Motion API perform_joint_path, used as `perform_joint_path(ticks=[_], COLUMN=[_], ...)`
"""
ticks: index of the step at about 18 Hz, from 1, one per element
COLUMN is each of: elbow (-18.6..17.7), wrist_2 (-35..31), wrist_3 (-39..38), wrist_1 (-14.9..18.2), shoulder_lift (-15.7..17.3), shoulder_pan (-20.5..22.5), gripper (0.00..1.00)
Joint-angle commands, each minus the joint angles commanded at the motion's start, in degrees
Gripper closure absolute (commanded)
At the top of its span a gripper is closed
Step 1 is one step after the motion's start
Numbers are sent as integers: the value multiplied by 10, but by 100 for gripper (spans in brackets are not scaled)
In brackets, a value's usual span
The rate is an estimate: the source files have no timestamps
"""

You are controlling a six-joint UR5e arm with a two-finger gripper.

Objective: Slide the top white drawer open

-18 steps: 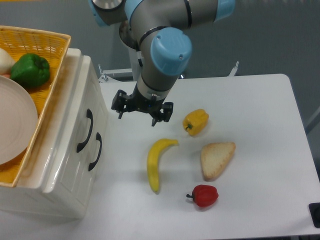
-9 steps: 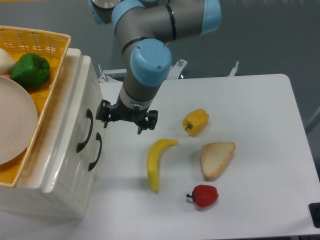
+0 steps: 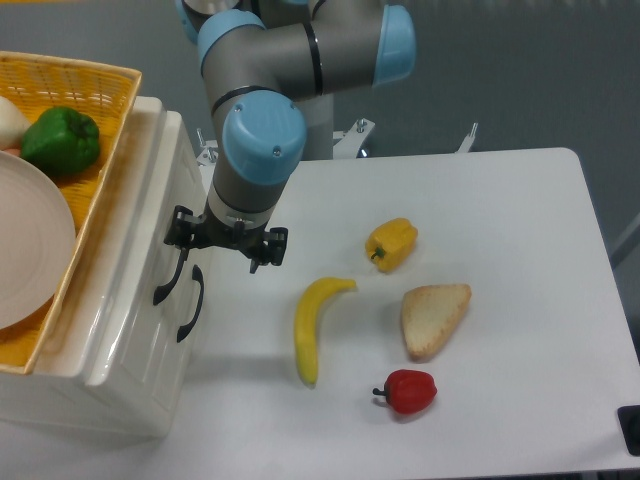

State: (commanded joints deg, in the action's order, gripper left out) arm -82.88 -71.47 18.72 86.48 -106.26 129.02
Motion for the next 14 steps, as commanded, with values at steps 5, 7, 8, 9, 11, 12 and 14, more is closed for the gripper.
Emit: perform_joint_path(ticks=[5, 7, 8, 9, 11, 12, 14], elbow=[-3, -4, -4, -4, -4, -4, -4], wrist_2=[16, 16, 16, 16, 16, 16, 16], wrist_3=[4, 6, 7, 7, 9, 9, 9], wrist_1=[0, 0, 0, -1, -1, -1, -1], shoulder_lift=[1, 0, -2, -4, -6, -8, -10], shoulder_pan=[1, 1, 1, 1, 1, 1, 1], gripper=[0, 0, 0, 0, 0, 0, 0])
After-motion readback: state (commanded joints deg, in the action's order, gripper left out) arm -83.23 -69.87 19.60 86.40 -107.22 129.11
